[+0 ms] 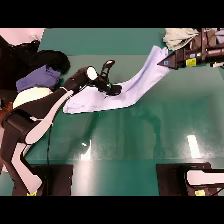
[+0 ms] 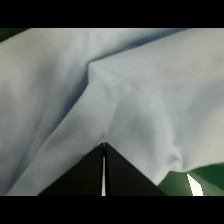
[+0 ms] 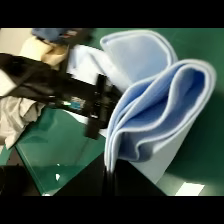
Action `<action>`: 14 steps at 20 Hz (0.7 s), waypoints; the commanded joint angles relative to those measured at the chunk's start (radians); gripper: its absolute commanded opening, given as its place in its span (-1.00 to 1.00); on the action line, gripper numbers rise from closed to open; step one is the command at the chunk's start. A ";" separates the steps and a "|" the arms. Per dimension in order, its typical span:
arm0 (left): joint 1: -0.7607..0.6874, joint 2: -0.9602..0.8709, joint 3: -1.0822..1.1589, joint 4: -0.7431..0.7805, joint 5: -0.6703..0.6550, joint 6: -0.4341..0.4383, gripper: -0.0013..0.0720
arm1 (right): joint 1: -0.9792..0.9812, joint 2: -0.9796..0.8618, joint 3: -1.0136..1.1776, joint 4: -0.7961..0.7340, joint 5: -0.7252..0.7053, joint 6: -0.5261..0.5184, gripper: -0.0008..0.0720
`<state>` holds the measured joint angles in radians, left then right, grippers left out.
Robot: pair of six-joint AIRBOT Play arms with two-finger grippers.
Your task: Fold the shirts.
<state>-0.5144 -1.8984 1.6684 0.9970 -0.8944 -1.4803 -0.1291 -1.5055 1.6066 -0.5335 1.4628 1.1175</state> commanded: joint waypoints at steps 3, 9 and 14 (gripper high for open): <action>-0.008 -0.039 0.031 0.031 -0.032 -0.013 -0.90 | 0.129 0.020 0.130 -0.002 0.006 0.043 -0.95; -0.008 -0.029 0.124 0.103 -0.095 -0.013 -0.90 | 0.243 0.016 0.153 -0.017 -0.017 0.044 -0.95; 0.019 -0.020 0.446 0.354 -0.356 -0.016 -0.90 | 0.326 0.013 0.153 -0.016 -0.082 0.043 -0.95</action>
<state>-0.5144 -1.9263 1.9556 1.1992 -1.0958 -1.4933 0.1505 -1.4914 1.7573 -0.5499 1.4246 1.1606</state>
